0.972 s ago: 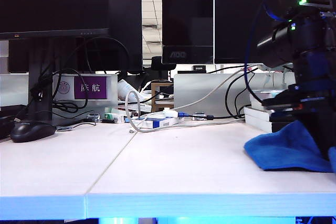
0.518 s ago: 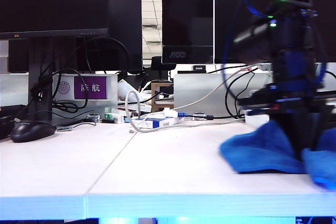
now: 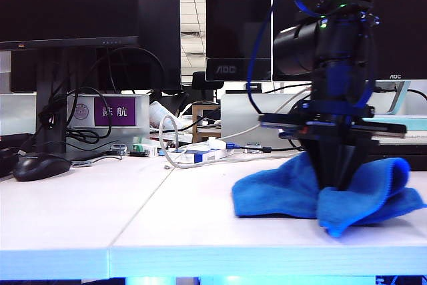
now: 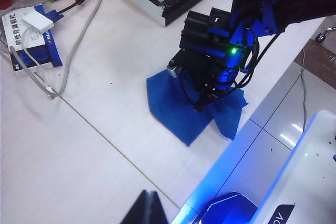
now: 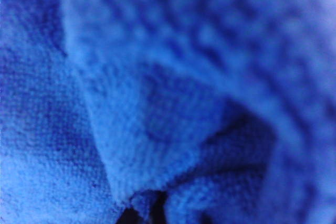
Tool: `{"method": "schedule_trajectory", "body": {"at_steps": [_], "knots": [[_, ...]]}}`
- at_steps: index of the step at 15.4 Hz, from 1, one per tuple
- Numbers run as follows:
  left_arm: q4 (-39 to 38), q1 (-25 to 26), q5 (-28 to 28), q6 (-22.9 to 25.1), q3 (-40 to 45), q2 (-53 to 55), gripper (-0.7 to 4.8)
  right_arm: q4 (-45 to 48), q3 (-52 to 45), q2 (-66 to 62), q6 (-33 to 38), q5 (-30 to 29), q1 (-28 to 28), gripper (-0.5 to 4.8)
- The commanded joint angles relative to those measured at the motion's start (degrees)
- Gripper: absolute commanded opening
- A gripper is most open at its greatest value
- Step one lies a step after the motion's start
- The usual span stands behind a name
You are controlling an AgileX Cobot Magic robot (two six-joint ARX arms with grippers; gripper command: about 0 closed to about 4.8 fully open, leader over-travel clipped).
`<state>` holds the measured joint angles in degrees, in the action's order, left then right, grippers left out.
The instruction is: Wipe the table from right to left using the rag.
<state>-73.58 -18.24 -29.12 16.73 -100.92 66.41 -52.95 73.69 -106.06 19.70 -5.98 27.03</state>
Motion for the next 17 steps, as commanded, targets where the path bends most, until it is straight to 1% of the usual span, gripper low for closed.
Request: {"method": "schedule_trajectory", "body": {"at_steps": [1,3,4,9,12,15,17], "knots": [[0.2,0.0,0.0,0.2,-0.4,-0.3,-0.06,3.7,0.0,-0.9,1.3,-1.7,1.8,-0.06],[0.2,0.0,-0.1,0.2,-0.4,-0.3,-0.06,5.0,2.4,-1.2,1.6,-1.4,4.5,-0.06],[0.2,0.0,0.0,0.2,-0.4,-0.3,-0.06,5.4,3.9,-1.6,2.7,-1.5,5.4,-0.06],[0.2,0.0,0.0,0.2,-0.4,-0.3,-0.06,5.1,9.4,-5.4,3.1,-1.7,9.3,-0.06],[0.2,0.0,0.0,0.2,-0.4,-0.3,-0.06,5.3,10.3,-8.6,3.1,-1.9,12.4,-0.06],[0.2,0.0,0.0,0.2,-0.4,-0.3,-0.06,5.6,11.8,-11.0,3.3,-3.3,14.5,-0.06],[0.2,0.0,0.0,0.2,-0.4,-0.3,-0.06,5.6,14.6,-12.6,3.3,-3.4,16.0,-0.06]]}}
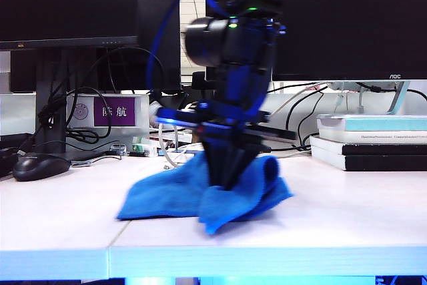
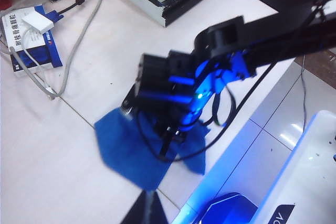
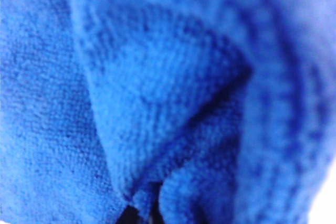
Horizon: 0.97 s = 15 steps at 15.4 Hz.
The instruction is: Wipe the table from right to left using the rag.
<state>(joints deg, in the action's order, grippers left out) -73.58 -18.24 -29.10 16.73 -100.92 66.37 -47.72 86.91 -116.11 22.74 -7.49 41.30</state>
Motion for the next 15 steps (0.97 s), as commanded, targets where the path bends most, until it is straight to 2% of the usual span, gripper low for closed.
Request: {"method": "schedule_trajectory", "body": {"at_steps": [1,15], "knots": [[0.2,0.0,-0.1,0.2,-0.4,-0.3,-0.06,0.5,2.4,-3.0,0.2,-1.8,2.3,-0.06],[0.1,0.0,-0.1,0.2,-0.4,-0.3,-0.06,0.6,15.0,-10.8,0.2,-1.6,8.0,-0.06]]}}
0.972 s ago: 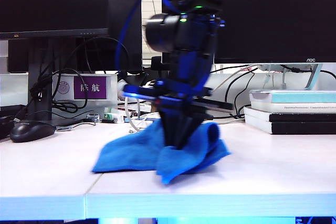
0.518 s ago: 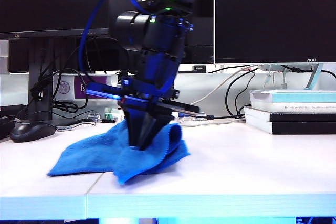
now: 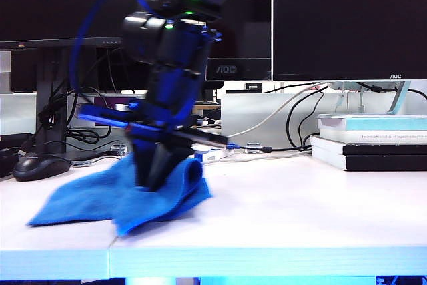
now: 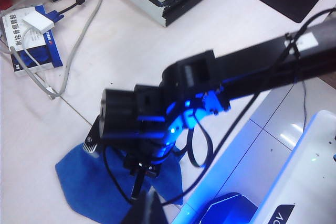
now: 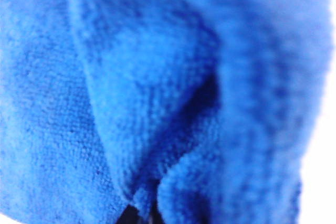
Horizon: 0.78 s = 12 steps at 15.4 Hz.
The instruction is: Wipe the table from right to left using the rag.
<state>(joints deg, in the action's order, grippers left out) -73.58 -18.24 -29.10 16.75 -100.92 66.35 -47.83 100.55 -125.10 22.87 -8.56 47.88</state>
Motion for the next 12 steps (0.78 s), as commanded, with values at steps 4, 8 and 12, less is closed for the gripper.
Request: {"method": "schedule_trajectory", "body": {"at_steps": [4,8,12], "knots": [[-0.1,0.0,-0.1,-0.3,-0.4,-0.3,-0.06,-0.9,9.7,-6.9,0.0,-2.9,3.0,-0.06],[-0.2,0.0,0.0,-0.3,-0.4,-0.8,-0.06,-3.1,18.2,-11.8,-0.4,-4.2,4.4,-0.06],[-0.1,0.0,0.0,-0.7,-0.4,-1.0,-0.06,-1.8,23.3,-15.1,-0.5,-5.9,6.5,-0.06]]}}
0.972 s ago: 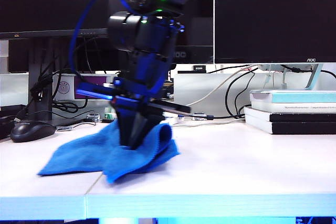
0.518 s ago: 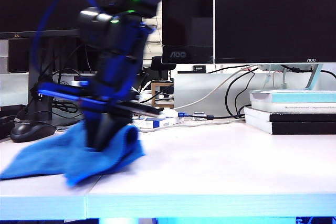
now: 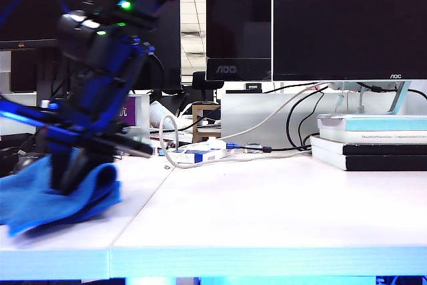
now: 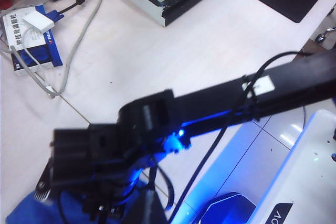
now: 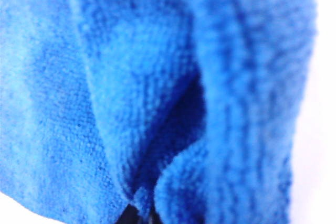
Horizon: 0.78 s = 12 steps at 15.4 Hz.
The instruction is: Wipe the table from right to left using the rag.
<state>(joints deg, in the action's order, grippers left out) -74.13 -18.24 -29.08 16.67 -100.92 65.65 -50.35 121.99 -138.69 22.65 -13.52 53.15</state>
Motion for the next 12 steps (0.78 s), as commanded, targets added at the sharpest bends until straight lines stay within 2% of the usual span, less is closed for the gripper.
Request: {"method": "schedule_trajectory", "body": {"at_steps": [1,7,12], "knots": [[0.5,0.0,-0.1,-0.7,-0.4,-0.3,-0.06,1.0,3.0,-2.1,-0.2,-1.8,1.4,-0.06],[0.5,0.0,0.0,-0.7,-0.4,-0.3,-0.06,3.6,9.8,-7.0,0.1,-3.3,4.1,-0.06],[0.5,0.0,0.0,-0.8,-0.4,-0.3,-0.06,7.1,9.8,-8.2,0.4,-3.2,4.1,-0.06]]}}
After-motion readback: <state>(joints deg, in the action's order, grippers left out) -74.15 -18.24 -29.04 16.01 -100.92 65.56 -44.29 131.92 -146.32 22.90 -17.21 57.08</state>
